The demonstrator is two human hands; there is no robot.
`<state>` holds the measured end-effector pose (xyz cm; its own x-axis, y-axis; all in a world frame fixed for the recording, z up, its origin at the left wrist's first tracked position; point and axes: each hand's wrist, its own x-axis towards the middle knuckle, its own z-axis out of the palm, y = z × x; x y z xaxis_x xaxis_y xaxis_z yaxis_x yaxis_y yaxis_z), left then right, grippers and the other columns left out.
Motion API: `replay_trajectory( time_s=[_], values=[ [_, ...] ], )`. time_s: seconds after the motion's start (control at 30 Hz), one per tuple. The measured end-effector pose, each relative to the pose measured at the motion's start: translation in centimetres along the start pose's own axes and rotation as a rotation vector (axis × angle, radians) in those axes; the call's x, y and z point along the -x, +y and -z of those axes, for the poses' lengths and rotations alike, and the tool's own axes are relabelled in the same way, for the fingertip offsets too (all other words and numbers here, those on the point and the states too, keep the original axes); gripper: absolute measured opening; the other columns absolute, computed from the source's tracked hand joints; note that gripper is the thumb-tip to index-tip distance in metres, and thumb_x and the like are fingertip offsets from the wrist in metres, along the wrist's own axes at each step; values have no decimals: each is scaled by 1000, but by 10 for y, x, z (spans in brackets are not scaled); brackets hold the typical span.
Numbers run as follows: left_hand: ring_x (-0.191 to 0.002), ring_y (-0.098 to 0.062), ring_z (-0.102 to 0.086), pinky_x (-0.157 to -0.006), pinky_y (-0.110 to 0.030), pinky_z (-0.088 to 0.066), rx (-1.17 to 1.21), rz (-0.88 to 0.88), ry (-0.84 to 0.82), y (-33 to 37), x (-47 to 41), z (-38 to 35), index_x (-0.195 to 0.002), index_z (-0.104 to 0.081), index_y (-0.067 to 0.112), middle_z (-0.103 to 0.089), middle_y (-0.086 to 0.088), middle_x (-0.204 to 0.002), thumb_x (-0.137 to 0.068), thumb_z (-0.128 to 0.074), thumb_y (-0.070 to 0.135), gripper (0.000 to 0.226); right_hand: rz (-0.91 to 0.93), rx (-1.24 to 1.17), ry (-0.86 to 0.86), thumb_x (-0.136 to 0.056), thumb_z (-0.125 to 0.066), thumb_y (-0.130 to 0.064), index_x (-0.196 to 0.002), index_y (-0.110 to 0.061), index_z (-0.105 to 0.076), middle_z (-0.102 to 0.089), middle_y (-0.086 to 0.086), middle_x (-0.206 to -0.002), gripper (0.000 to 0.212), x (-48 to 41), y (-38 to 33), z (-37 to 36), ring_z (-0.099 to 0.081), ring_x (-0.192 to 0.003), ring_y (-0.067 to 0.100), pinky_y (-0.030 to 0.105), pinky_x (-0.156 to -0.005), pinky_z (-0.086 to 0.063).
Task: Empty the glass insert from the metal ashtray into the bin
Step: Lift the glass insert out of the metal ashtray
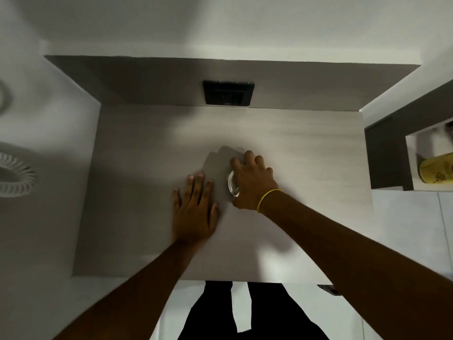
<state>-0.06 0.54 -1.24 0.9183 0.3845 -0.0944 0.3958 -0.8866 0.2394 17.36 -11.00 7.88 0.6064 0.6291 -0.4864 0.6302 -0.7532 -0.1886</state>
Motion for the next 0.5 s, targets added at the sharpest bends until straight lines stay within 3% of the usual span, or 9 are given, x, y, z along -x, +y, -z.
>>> replay_trajectory(
  time_s=[0.2, 0.37, 0.5],
  values=[
    [-170, -33, -18, -129, -69, -22, 8, -4, 10, -2, 1, -1, -169, -35, 20, -25, -10, -182, -106, -39, 47, 68, 14, -24, -8, -65, -89, -41, -150, -21, -36, -37, 16, -149, 102, 5, -1, 8, -46, -131, 43, 56, -96, -55],
    [-171, -31, -14, -131, -68, -18, 8, -12, 23, -3, 3, -3, -171, -31, 22, -23, -8, -182, -108, -37, 48, 68, -5, -137, 61, -64, -89, -41, -157, -25, -29, -25, 13, -162, 112, 23, 9, 20, -46, -139, 44, 62, -103, -54],
    [-169, -31, -19, -130, -69, -21, -7, -11, 38, -1, 2, -1, -168, -37, 20, -29, -9, -180, -107, -40, 45, 66, -128, -233, 140, -66, -88, -41, -147, -22, -43, -40, 13, -146, 94, 29, 47, 33, -54, -129, 43, 61, -99, -58]
  ],
)
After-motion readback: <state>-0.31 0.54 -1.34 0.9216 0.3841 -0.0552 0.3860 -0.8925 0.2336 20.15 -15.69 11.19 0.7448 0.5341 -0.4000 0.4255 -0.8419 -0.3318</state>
